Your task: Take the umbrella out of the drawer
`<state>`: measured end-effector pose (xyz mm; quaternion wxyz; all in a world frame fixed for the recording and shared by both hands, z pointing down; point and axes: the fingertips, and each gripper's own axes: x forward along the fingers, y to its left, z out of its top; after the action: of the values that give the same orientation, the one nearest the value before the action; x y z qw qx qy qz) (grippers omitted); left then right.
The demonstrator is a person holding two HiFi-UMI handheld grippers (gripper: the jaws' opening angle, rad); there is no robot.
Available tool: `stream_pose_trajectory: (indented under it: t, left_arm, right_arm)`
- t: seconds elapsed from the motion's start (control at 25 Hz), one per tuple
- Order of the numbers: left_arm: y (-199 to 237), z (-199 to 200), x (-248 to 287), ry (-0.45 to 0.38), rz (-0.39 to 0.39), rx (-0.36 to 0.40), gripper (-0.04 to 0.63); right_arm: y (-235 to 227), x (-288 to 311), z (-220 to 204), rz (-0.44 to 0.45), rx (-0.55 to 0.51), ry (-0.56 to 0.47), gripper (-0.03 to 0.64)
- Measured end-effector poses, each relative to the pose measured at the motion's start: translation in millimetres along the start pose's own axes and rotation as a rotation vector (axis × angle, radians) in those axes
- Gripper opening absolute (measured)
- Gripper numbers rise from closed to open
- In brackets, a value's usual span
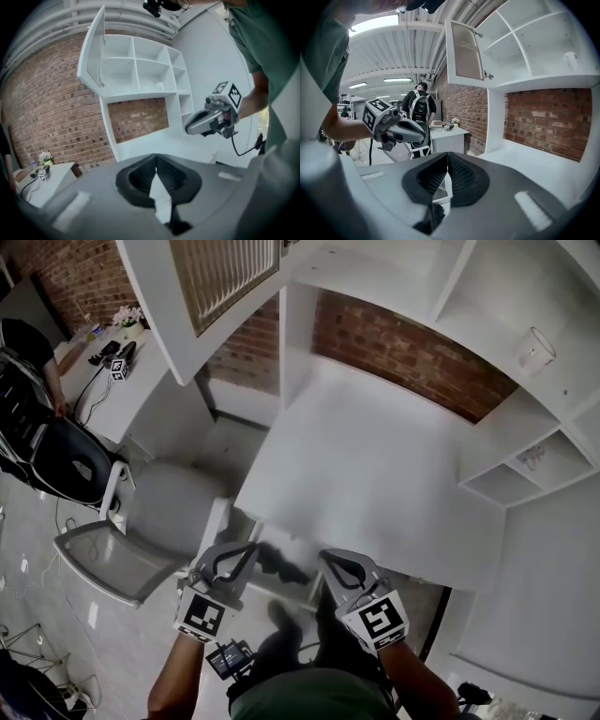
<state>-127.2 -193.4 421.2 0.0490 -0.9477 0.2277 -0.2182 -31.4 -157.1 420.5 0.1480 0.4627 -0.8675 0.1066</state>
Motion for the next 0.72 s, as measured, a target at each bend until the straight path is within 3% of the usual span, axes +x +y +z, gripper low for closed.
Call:
stream_pose_trajectory:
  t: [0.4,0.72]
  left_arm:
    - [-1.4,-82.4,48.5,0.139,-0.067,0.009,0.014]
    - [-15.4,-175.5,83.4,0.297,-0.167,0.026,0.041]
  right_arm:
    - [-2.9,51.1,-88.2,0.09,0.058,0.12,0.017]
    - [7.2,91.7,-178.9,0.151,0.078,0.238,0.029]
